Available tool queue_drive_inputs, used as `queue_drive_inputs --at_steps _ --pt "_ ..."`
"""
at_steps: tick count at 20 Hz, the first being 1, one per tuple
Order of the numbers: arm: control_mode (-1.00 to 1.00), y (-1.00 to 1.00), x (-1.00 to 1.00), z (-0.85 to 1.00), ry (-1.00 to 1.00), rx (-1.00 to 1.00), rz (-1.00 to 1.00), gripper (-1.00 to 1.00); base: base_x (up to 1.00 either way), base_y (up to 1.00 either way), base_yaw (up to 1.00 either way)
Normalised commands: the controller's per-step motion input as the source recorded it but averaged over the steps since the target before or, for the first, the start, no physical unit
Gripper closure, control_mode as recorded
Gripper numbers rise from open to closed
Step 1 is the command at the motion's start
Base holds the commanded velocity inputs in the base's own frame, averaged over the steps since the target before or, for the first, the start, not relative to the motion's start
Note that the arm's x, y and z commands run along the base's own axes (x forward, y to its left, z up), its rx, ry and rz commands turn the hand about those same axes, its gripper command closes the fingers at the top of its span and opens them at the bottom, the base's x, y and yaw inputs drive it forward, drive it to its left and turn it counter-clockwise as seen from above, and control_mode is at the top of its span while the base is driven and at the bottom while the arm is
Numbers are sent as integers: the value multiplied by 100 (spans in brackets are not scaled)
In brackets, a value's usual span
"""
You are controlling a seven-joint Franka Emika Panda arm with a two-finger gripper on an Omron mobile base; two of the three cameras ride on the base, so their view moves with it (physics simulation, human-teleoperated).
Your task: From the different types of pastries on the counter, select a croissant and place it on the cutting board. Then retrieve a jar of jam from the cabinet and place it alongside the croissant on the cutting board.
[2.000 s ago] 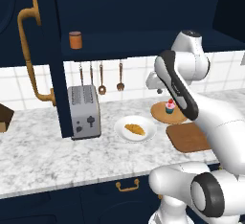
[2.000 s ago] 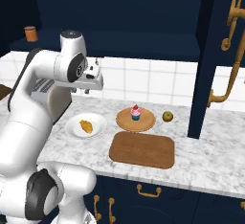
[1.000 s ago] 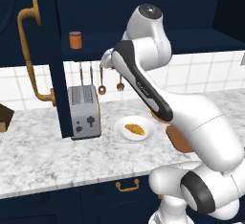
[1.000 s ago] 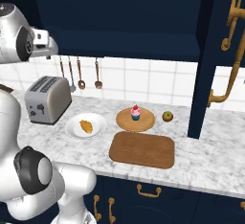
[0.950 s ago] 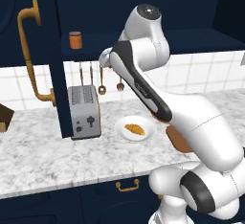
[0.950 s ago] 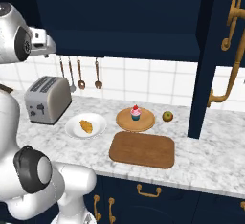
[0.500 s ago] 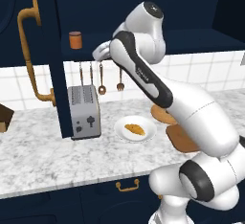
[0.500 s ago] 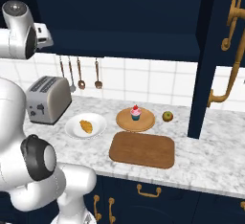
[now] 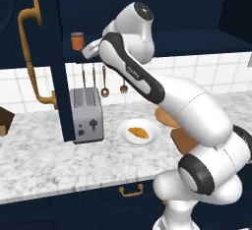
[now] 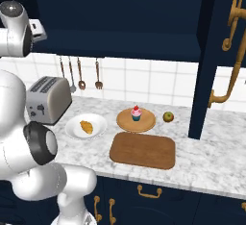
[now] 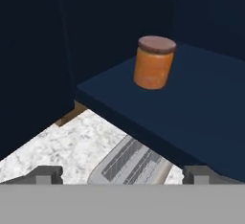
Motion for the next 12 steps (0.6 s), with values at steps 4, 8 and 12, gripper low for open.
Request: queue_drive_inputs --at_steps 4,8,12 --pt "-100 9 50 39 0 0 0 -100 0 0 0" --pt "-100 7 48 28 0 2 0 -100 0 0 0" --pt "-100 11 45 0 0 0 0 -100 0 0 0"
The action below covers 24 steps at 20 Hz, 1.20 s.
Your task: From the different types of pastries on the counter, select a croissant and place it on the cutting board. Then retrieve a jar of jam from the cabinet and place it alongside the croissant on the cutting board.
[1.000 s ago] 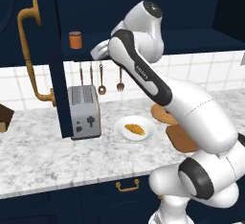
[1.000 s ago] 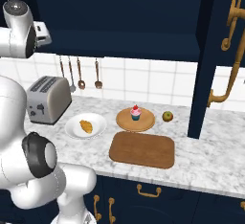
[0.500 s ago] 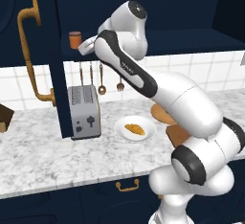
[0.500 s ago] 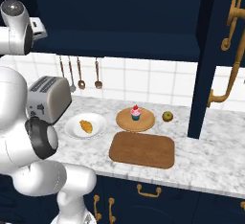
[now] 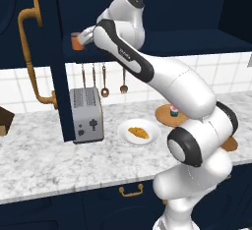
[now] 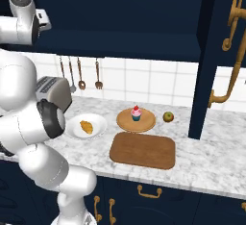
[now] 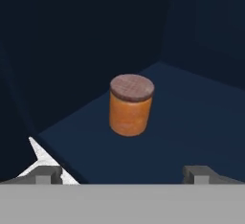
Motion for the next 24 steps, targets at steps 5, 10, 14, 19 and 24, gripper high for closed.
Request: queue_drive_inputs --at_steps 5,10,14,19,24 --pt "-100 22 27 1 0 0 0 -100 0 0 0" --pt "-100 24 17 0 0 0 -1 -100 0 0 0" --pt "-100 6 7 0 0 0 0 -100 0 0 0" --pt "-100 0 6 -16 0 0 0 -100 0 0 0" --pt "-100 0 17 -30 0 1 0 -100 0 0 0"
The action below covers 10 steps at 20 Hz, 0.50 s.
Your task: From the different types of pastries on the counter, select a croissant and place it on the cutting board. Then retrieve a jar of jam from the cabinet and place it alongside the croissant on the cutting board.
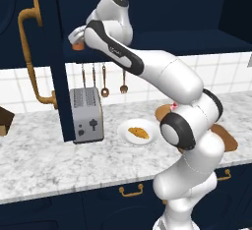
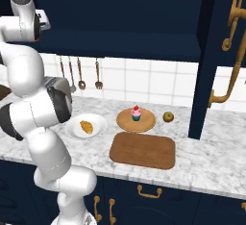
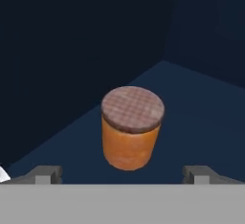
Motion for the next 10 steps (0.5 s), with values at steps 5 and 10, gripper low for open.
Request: queue_drive_inputs --at_steps 5,10 --pt "-100 7 34 -10 -1 4 0 -100 0 0 0" --pt "-100 20 41 -4 0 8 0 -100 0 0 0"
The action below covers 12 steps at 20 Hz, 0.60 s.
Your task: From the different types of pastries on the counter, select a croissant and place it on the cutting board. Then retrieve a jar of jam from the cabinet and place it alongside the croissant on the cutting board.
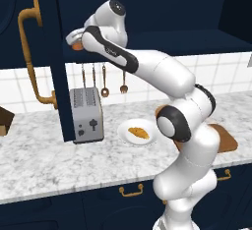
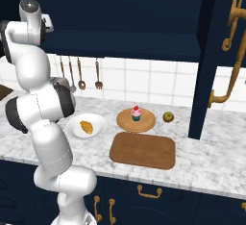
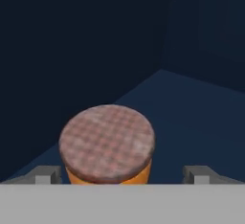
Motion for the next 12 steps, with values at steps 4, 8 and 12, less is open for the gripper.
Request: queue_drive_inputs --at_steps 4,8,12 --pt "-100 23 29 -4 0 7 0 -100 0 0 0" --pt "-100 14 16 -4 0 5 0 100 0 0 0" --pt "-100 0 -9 -4 2 7 2 100 0 0 0"
